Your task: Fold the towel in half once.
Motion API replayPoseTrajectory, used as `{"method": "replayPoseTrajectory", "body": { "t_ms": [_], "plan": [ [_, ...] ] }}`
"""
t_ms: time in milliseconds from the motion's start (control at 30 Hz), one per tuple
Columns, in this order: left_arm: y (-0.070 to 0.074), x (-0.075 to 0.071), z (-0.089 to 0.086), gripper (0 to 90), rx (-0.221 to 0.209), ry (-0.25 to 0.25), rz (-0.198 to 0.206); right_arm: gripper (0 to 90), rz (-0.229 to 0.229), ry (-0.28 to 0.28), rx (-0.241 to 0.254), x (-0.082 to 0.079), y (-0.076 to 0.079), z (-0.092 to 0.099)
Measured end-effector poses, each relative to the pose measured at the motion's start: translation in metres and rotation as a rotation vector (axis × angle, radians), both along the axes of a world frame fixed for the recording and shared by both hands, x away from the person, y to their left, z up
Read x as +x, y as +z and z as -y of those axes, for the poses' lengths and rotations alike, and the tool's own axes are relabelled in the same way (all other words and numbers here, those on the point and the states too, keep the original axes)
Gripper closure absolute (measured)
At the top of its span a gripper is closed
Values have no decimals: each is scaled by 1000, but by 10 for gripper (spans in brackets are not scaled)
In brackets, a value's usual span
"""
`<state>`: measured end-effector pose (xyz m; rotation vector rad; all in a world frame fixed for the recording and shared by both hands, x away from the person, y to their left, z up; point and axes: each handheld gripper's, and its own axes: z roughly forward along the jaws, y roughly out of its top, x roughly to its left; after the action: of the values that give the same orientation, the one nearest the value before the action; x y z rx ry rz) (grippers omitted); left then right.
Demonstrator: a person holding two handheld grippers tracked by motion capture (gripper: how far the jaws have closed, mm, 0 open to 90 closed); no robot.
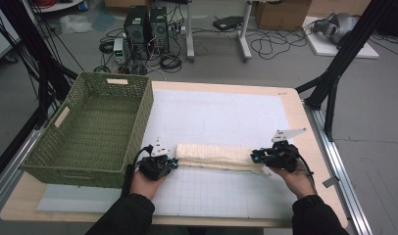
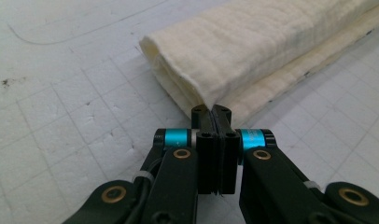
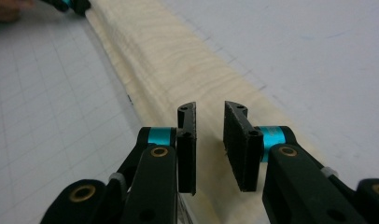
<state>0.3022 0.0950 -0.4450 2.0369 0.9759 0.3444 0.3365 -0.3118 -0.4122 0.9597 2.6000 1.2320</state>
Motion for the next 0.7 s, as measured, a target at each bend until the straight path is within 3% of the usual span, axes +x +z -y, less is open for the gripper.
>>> {"method": "replayPoseTrajectory", "body": {
  "t_ms": [200,367,533,700],
  "plan": [
    [14,-4,0,845,-38,2,23,775,-51,37,-38,-3,-19,-14],
    [22,-6,-1,724,-57,18,26,769,-41,28,-35,-10,-25,-13],
    [31,-2,4,714,-76,26,39,769,-30,24,-41,-14,-26,-14],
    [34,14,24,756,-79,11,43,769,-11,30,-53,-15,-26,-15]
  ]
}}
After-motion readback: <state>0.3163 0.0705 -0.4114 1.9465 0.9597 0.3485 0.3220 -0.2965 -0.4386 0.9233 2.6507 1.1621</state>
